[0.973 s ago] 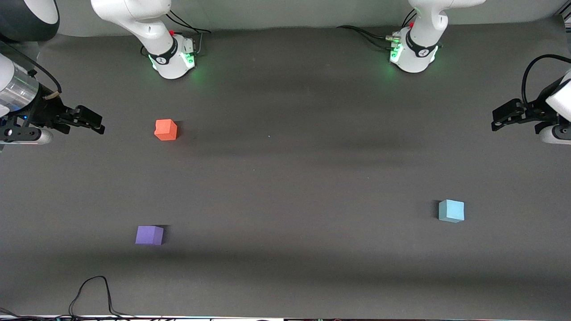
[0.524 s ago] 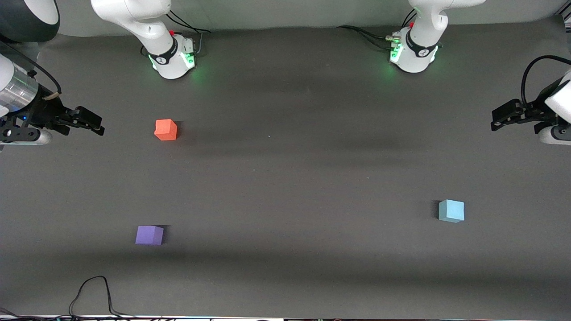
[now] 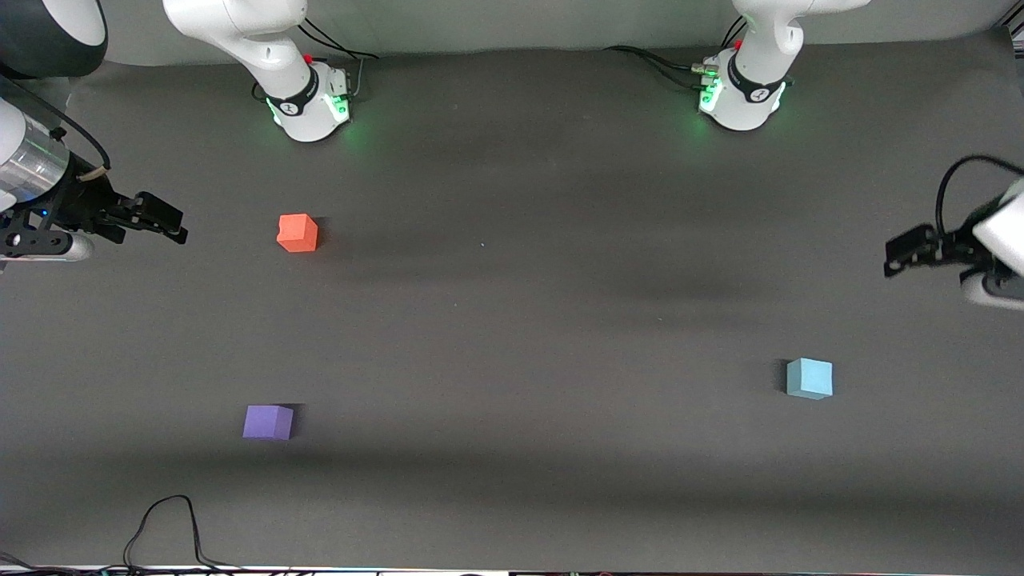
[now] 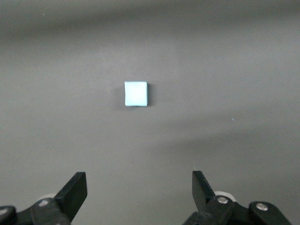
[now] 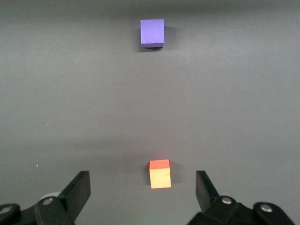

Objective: Place blue block between orange and purple blocks
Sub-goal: 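Reach the open left gripper down over the light blue cube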

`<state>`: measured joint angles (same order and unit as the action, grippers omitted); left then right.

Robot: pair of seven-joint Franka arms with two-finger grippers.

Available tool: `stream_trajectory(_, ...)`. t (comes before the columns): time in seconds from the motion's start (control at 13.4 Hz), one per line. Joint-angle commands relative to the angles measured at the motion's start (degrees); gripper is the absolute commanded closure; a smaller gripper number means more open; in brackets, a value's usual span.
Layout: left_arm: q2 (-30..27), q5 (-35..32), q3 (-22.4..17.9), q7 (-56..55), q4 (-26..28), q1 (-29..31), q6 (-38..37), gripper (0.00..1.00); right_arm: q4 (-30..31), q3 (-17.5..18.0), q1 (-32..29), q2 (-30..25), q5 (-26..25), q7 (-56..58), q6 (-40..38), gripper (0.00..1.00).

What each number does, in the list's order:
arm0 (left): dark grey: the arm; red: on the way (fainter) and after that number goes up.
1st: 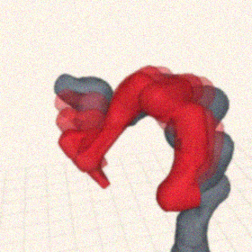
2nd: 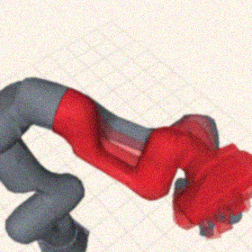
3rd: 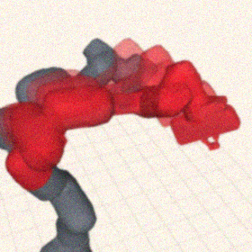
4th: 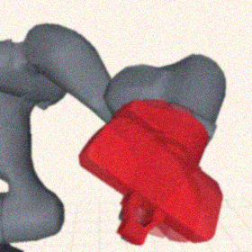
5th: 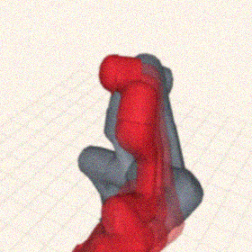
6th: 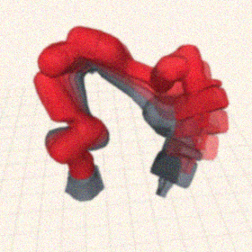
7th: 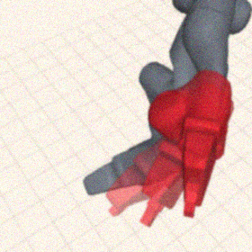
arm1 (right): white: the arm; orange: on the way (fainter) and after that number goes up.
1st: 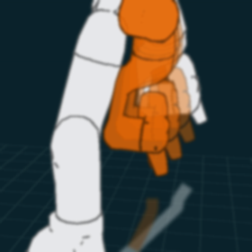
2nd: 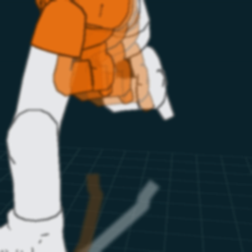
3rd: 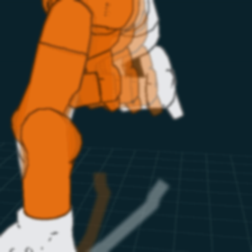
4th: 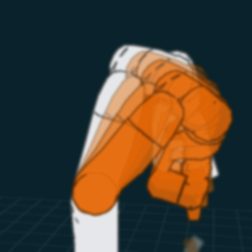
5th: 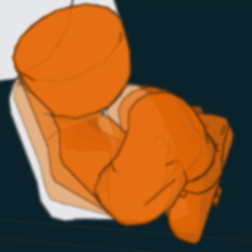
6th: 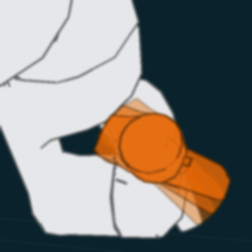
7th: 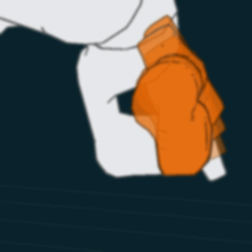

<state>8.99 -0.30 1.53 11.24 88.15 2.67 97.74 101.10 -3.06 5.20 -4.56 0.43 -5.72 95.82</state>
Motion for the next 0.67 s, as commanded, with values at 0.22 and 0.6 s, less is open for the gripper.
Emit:
stream_trajectory(0.22, 10.69, 1.09, -0.12, 2.12, -10.80, 1.11, -0.36, 0.00, 0.32, -0.19, 0.25, -0.27, -0.70, -1.13, 0.77, 0.01)
stream_trajectory(0.6, 17.18, 0.83, -0.12, 2.21, -8.27, 1.02, 6.74, 0.00, 0.32, -0.19, 0.25, -0.36, -0.70, -1.13, 0.77, 0.01)
